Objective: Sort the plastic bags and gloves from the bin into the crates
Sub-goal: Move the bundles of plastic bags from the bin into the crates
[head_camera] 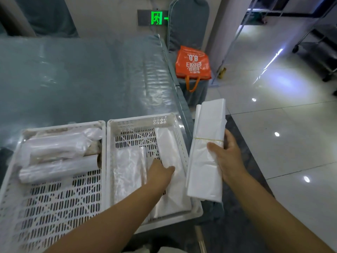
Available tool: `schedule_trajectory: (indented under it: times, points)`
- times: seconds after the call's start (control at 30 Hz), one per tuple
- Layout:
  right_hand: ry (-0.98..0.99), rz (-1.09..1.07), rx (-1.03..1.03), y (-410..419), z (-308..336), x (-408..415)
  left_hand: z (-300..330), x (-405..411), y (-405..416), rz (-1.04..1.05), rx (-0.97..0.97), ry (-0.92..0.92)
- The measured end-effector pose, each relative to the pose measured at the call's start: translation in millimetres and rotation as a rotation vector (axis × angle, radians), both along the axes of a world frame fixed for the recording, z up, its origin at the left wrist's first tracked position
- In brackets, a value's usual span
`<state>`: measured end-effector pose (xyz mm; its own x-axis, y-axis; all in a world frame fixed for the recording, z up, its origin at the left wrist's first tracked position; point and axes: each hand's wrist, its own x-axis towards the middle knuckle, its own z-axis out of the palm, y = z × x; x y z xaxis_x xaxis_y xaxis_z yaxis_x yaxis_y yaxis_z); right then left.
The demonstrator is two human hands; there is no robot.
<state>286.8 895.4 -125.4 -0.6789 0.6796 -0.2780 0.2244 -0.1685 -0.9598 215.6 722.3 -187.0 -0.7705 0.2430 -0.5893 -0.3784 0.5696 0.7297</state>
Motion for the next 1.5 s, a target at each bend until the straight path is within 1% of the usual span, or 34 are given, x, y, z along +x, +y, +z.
schedule_trajectory:
  times: [0.07,0.17,0.27,0.4,0.57,0.77,0.83,0.93,1.03,1.13,1.2,1.27,1.4,1.47,1.5]
  points:
    - [-0.009,0.008,-0.004,-1.1,-1.4,2.0,-1.6,2.3,0.4,-0.042,0.021,0.006]
    - [-0.009,0.025,-0.002,-3.4,-1.7,4.0,2.3,3.9,2.5,-0.065,0.026,0.083]
    - [0.002,0.075,0.008,-7.4,0.8,5.1,19.5,0.4,-2.6,-0.023,0.097,0.18]
    - [0.009,0.167,0.027,-21.5,4.1,4.5,55.8,-21.3,-33.0,0.017,0.175,0.294]
    - [-0.021,0.285,0.046,-59.8,-5.5,-13.1,89.2,-58.5,-93.6,0.121,0.247,0.323]
    - [-0.102,0.347,0.11,-103.8,-31.7,-35.1,86.4,-65.2,-129.8,0.223,0.277,0.319]
    - [-0.173,0.345,0.198,-110.2,-40.1,-36.6,83.8,-63.5,-132.1,0.23,0.289,0.311]
    - [-0.251,0.328,0.415,-112.6,-47.2,-35.0,83.1,-59.0,-131.6,0.221,0.295,0.306]
    - [-0.269,0.328,0.648,-111.8,-47.4,-34.5,83.7,-57.4,-130.1,0.221,0.304,0.301]
    - [-0.343,0.351,0.87,-111.8,-43.5,-32.6,83.8,-57.7,-127.4,0.207,0.326,0.299]
    - [-0.381,0.357,1.071,-110.8,-44.4,-27.2,82.8,-57.6,-124.9,0.195,0.329,0.307]
    - [-0.385,0.447,1.235,-111.6,-45.9,-19.8,81.6,-57.6,-121.3,0.174,0.322,0.308]
    - [-0.375,0.842,1.272,-121.4,-57.1,-10.0,77.3,-56.3,-110.6,0.141,0.306,0.309]
    - [-0.398,0.931,1.31,-124.3,-62.9,-11.3,74.9,-54.4,-105.2,0.11,0.307,0.297]
    - [-0.402,0.928,1.317,-124.8,-63.8,-12.6,73.6,-53.5,-103.5,0.097,0.303,0.291]
